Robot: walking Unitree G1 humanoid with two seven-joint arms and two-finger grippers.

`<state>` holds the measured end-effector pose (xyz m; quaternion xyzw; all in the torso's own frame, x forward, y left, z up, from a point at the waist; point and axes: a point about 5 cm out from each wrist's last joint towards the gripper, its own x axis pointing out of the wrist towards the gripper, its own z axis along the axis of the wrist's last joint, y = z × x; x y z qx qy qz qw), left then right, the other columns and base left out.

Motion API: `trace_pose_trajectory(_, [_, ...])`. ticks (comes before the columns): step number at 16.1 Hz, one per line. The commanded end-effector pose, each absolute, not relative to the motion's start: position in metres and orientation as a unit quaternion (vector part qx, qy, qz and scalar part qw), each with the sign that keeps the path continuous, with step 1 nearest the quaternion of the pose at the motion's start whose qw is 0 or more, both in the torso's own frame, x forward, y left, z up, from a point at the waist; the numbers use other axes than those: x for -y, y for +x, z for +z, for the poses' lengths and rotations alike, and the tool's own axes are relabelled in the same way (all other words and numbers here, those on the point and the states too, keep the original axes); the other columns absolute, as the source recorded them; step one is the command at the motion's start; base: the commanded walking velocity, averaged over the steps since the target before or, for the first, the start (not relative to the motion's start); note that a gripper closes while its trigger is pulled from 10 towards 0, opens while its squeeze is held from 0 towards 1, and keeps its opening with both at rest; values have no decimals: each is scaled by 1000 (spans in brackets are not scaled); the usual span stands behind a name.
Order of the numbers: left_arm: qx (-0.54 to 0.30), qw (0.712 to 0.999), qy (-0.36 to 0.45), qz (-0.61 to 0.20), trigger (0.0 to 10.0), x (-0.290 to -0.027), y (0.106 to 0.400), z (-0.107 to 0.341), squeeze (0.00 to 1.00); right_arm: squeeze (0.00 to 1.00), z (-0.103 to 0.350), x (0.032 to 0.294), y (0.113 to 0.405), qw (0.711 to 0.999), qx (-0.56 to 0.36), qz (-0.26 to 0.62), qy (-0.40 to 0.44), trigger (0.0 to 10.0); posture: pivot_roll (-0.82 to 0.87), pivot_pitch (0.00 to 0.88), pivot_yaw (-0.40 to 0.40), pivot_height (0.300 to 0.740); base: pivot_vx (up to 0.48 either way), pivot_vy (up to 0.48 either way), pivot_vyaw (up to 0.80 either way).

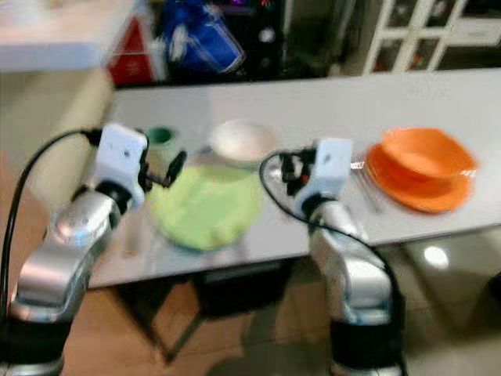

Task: Setting the table

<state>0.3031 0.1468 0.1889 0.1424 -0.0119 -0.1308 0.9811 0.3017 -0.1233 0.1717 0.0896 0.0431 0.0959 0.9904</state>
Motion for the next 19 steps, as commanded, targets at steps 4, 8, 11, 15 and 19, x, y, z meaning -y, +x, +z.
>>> trace_pose_trajectory(4, [4, 987, 118, -112, 10000, -151, 309, 188, 35, 0, 173, 126, 304, 993, -42, 78, 77, 10000, 9, 0, 37, 740, 0, 445, 0])
trace_pose_trajectory(8, [3, 991, 84, -100, 10000, -152, 313, 190, 698, 0, 175, 126, 302, 994, -43, 73, 69, 10000, -30, 0, 47, 740, 0, 445, 0])
trace_pose_trajectory(11, [3, 992, 90, -93, 10000, -154, 313, 189, 35, 0, 176, 127, 304, 995, -38, 72, 52, 10000, -35, 0, 46, 740, 0, 442, 0])
trace_pose_trajectory(15, [8, 992, 98, -81, 10000, -157, 312, 191, 0, 0, 176, 121, 309, 995, -39, 89, 38, 10000, -1, 0, 18, 740, 0, 443, 0])
trace_pose_trajectory(19, [11, 992, 98, -81, 10000, -157, 314, 193, 0, 0, 175, 121, 309, 996, -33, 85, 12, 10000, -14, 0, 32, 740, 0, 442, 0])
